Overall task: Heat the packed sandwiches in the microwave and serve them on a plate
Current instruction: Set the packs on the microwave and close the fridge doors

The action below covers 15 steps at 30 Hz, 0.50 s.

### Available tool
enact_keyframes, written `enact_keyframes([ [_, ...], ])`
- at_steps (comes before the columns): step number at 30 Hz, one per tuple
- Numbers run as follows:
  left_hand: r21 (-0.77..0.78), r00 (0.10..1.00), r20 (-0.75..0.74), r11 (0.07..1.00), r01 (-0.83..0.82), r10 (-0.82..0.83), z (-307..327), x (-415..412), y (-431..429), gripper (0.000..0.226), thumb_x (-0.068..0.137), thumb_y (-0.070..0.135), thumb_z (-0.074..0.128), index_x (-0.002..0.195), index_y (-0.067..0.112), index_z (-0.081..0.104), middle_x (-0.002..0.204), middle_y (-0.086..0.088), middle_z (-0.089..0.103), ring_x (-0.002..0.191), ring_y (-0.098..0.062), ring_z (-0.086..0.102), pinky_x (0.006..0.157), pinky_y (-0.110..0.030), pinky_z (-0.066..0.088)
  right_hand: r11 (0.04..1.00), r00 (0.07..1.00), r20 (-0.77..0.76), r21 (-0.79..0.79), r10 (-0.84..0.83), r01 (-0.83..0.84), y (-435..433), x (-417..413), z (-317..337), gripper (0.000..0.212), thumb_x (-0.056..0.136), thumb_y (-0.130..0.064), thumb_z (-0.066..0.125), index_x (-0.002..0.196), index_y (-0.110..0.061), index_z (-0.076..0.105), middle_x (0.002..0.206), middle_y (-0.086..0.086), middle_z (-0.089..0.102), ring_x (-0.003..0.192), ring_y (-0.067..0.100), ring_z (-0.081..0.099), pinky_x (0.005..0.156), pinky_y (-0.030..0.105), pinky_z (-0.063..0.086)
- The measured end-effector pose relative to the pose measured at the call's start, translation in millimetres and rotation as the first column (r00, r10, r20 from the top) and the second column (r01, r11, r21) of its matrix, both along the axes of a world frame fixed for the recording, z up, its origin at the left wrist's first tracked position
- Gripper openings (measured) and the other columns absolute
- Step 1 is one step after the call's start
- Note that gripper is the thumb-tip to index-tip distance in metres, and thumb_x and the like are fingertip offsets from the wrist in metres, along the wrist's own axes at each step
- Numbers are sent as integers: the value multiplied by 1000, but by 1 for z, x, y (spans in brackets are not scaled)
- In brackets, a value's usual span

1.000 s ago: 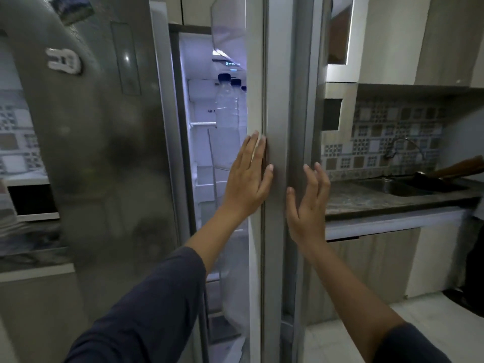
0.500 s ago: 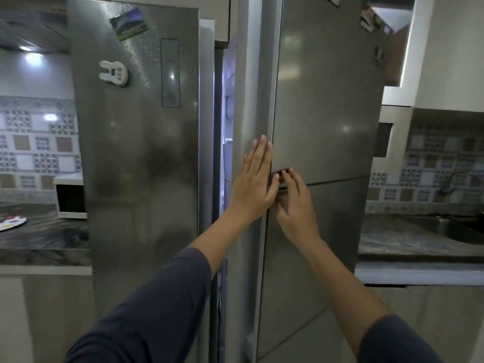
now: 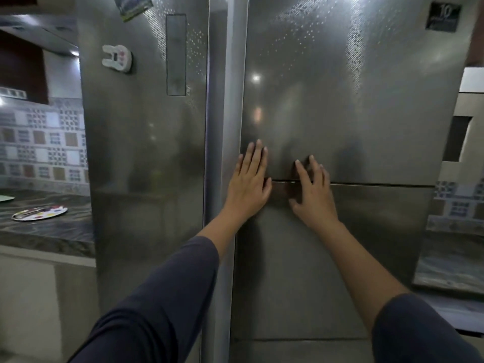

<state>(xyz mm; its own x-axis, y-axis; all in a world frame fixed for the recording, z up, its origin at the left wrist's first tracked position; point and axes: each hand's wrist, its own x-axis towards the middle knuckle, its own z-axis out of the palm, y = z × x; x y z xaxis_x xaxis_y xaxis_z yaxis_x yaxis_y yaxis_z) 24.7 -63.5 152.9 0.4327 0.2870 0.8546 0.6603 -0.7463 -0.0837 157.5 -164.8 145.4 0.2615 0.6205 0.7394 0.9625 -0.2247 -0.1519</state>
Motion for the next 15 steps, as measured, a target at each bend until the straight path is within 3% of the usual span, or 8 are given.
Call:
enact_keyframes([
  [4, -80, 1000, -16, 997, -5, 4, -4, 15, 29, 70, 95, 32, 38, 148, 12, -2, 157, -7, -11, 141, -19, -19, 114, -34, -10, 998, 996, 74, -30, -47, 49, 25, 15, -4, 91, 81, -26, 68, 149, -26, 8, 159, 5, -6, 146, 29, -1, 114, 43, 24],
  [10, -89, 998, -54, 995, -33, 29, -14, 26, 65, 67, 96, 38, 33, 148, 15, -2, 158, -7, -9, 144, -23, -14, 116, -38, -5, 998, 998, 22, -26, -52, 53, 60, 14, -16, 98, 79, -30, 70, 149, -28, 2, 157, 4, -17, 144, 28, -16, 117, 46, 3],
  [15, -46, 998, -56, 998, -31, 28, -18, 25, 72, 66, 96, 40, 32, 149, 13, 2, 158, -11, -2, 146, -26, -7, 117, -40, -2, 997, 997, 28, -24, -71, 71, 63, 17, -18, 100, 77, -32, 71, 149, -32, 2, 157, 2, -18, 144, 27, -18, 117, 47, 4],
])
